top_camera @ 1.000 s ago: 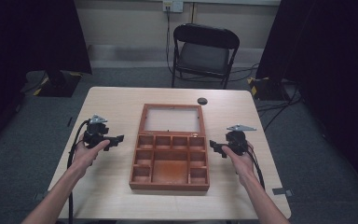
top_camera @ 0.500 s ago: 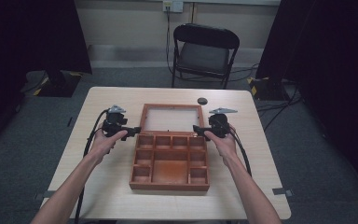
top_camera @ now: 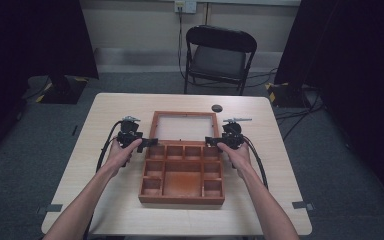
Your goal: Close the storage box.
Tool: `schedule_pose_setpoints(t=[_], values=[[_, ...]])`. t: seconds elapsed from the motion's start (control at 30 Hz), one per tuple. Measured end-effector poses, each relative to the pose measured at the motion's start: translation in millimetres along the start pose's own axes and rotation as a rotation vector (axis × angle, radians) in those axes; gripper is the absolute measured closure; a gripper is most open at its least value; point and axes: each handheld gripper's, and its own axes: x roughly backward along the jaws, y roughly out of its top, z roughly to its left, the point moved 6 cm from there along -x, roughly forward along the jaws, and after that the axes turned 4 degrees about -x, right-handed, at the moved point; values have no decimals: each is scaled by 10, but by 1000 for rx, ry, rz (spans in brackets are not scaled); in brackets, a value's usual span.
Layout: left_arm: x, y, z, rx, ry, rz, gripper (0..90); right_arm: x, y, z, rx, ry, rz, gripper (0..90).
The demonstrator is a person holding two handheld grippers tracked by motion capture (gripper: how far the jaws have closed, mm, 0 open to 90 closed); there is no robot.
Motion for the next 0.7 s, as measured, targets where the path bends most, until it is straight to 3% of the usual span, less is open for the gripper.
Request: schedule_pose_setpoints(t=[0.1,0.17,0.3,0.53,0.7], values=[[-53,2,-12,17,-32,6,148,-8,-9,7,-6,5,-11,151],[-102,4,-61,27,-64,5,146,-21,-35,7,-43,30,-20,150],[-106,3,-53,15,-56,6,125,-41,-50,-25,-91,64,-12,140],[-126,-7,-33,44,-79,4,106,-60,-67,-53,-156,100,4,136],[-116,-3,-44,44,-88,5,148,-66,-61,-28,-141,97,-2,142]])
